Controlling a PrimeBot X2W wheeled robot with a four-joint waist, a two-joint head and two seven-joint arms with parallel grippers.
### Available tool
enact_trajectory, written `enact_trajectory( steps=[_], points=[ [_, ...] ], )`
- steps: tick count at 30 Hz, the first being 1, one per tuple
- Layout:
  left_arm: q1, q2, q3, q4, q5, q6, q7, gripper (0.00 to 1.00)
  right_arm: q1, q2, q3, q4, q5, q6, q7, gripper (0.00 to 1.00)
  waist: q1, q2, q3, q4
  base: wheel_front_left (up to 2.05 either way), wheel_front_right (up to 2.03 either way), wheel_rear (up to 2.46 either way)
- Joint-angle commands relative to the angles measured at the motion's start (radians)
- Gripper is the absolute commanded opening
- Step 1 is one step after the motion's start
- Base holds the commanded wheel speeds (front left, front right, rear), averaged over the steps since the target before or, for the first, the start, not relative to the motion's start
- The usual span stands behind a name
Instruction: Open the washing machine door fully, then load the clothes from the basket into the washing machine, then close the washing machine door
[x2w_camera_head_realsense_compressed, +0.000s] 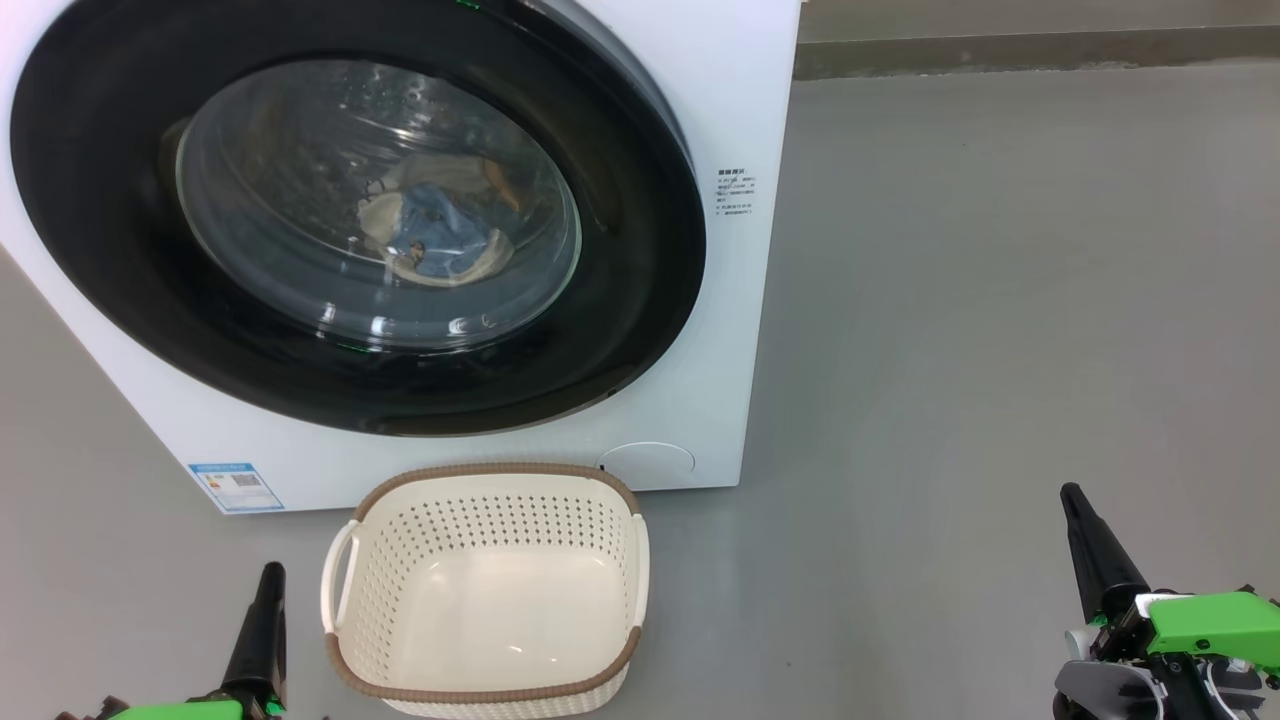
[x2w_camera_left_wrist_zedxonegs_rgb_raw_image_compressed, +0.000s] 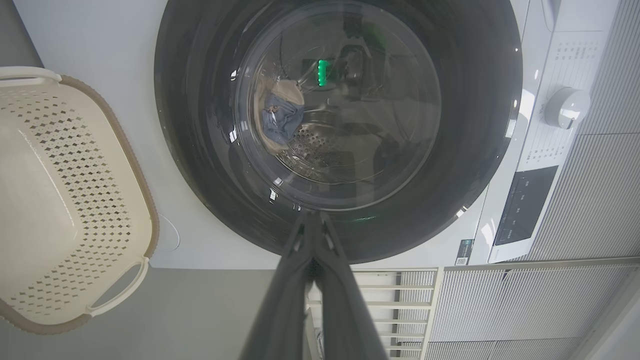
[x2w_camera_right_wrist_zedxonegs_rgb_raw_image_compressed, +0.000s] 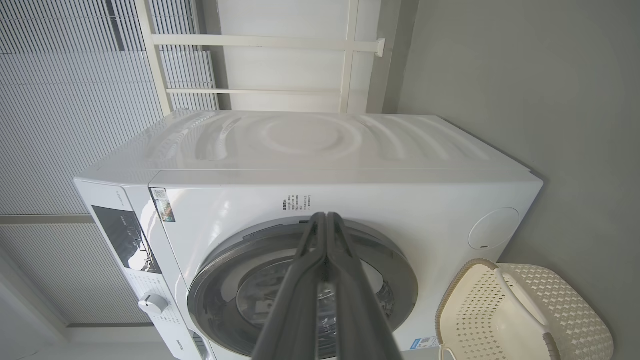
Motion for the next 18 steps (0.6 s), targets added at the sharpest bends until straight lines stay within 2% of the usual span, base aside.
enact_trajectory(
  steps=[1,18],
  points=[
    [-0.043,0.009,0.033,-0.032,-0.008,0.000,0.006,0.00,-0.044,-0.008,0.018,-0.029,0.004,0.000,0.005,0.00,0.0000,0.0000,0.000,0.000,0.00,0.00,0.00],
    [-0.043,0.009,0.033,-0.032,-0.008,0.000,0.006,0.00,-0.044,-0.008,0.018,-0.029,0.004,0.000,0.005,0.00,0.0000,0.0000,0.000,0.000,0.00,0.00,0.00]
  ],
)
